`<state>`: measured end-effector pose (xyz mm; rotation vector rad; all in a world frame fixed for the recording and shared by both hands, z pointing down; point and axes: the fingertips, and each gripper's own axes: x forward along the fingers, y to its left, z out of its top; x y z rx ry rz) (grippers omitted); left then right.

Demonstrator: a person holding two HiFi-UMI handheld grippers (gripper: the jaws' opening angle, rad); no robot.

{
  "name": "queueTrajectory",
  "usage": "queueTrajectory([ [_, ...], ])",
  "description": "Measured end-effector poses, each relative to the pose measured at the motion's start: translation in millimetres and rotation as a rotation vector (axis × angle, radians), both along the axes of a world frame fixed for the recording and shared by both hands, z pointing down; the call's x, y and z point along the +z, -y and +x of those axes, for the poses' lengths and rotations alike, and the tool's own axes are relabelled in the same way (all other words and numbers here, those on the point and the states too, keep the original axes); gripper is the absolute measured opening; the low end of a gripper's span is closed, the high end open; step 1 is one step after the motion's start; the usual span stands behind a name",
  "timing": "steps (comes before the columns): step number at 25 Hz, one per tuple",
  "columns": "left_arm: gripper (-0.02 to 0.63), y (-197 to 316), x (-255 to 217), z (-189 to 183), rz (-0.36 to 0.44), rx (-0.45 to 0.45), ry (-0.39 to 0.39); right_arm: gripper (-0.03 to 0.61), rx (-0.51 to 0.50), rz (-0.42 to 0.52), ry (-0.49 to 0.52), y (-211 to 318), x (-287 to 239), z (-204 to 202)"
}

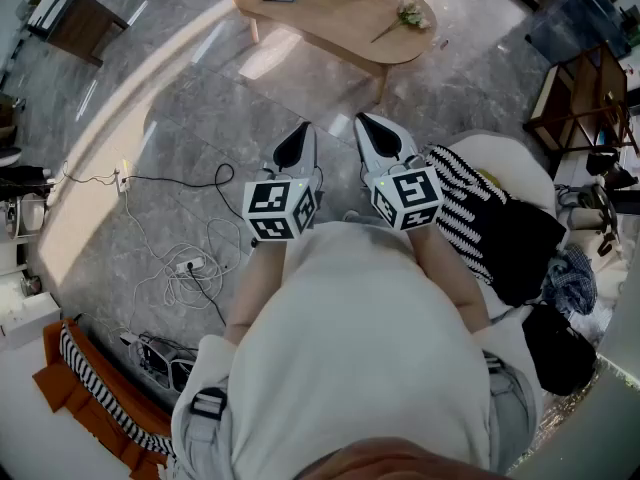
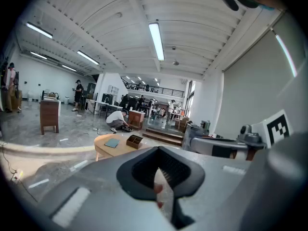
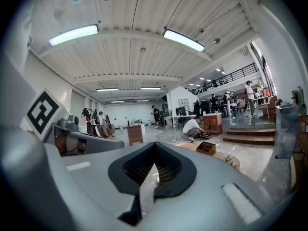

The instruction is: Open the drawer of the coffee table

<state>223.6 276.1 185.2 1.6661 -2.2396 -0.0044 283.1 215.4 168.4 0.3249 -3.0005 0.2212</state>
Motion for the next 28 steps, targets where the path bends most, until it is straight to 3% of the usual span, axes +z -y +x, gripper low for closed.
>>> queueTrajectory([
  [12, 0.002, 5, 0, 4, 0.007, 0.007, 0.005, -0.002, -0.001, 0.006, -0.006, 4, 3, -1],
  [16, 0.002, 8, 4, 1, -0.008, -0.012, -0.006, -0.002, 0.003, -0.038, -0.013, 9, 10, -2],
  [20, 0.002, 11, 8, -8, -0.018, -0.023, -0.023, 0.0, -0.027, -0.126, 0.0, 8, 16, -11],
  [28, 0.002, 29, 18, -44, -0.017, -0.021, -0.047, 0.0, -0.02, -0.099, -0.024, 27, 24, -45],
])
